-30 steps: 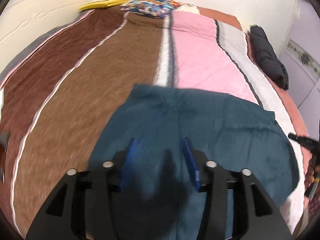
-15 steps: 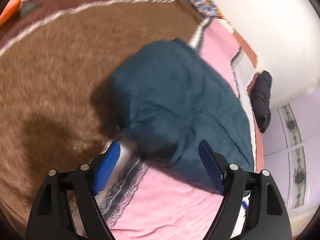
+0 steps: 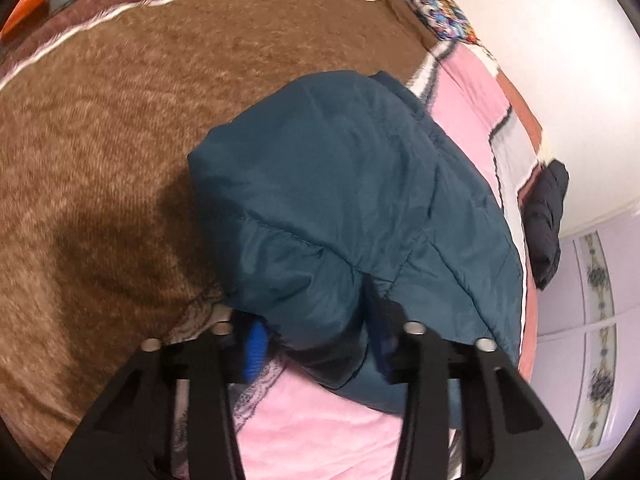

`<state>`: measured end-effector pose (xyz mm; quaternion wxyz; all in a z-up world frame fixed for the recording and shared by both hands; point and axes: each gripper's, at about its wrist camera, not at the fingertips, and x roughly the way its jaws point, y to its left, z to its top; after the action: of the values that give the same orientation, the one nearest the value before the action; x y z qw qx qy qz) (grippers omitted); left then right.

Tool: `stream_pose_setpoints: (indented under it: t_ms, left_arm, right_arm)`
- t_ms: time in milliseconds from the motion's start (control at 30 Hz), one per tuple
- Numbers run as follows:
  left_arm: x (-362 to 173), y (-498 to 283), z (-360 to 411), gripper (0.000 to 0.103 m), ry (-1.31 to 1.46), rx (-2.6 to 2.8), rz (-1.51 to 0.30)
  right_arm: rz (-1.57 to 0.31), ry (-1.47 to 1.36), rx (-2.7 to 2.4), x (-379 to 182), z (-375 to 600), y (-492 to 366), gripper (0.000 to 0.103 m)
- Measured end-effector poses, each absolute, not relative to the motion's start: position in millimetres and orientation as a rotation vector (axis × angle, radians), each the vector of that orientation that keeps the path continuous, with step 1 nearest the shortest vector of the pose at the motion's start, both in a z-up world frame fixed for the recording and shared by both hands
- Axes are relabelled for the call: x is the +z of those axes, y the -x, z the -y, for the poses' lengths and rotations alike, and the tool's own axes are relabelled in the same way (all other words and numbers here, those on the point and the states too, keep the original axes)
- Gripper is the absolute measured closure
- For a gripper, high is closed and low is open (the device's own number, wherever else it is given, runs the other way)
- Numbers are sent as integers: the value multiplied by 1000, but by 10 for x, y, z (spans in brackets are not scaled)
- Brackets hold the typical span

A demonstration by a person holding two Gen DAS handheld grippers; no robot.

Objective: Fold large clothes

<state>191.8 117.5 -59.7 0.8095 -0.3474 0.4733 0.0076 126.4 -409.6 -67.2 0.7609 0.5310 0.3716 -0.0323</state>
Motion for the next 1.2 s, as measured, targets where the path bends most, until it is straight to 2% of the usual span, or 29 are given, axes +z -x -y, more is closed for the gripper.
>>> stream_pose_setpoints:
  t_ms: [33,100,200,433,700,867,933,1033,1100,1200]
  left_arm:
    - [-563,-1928,-1167,73,728,8,-1006]
    - [-510,-1919,-1181,80,705,-4,-999]
    - [-342,-1888,-1141,85,644,-15,-968]
    - [-83,-1497,-1203,86,609,-76,-954]
    - [-253,-705,-1421,86,608,-103,-996]
    - [-421,-421,-1482,86,615,-108,-1025]
    - [-497,-411,-1461,86,601,-95,-1029]
    - [-577,-430,-1423,82,590,-60,-1018]
    - [-594,-429,-1424,75,591,-40,-1020]
    - [-598,-424,-1469,56,608,-25,-1030]
  right_arm:
    - [-796,-1135,-56,-641,4107,-1258,67]
    - [-777,-1099,-30,-549,4098,-1219,76]
    - [-757,-1047,-23,-396,4038,-1134,81]
    - [-772,-985,-12,-227,3977,-774,82]
    - [-835,-922,-14,-317,3765,11,82]
    - [-875,-884,-39,-471,3679,201,82]
    - [-899,-889,-62,-554,3677,143,77]
    - [-934,-877,-104,-597,3675,112,68]
    - [-960,-862,-126,-563,3683,156,56]
    - [-971,-872,-132,-462,3792,321,56]
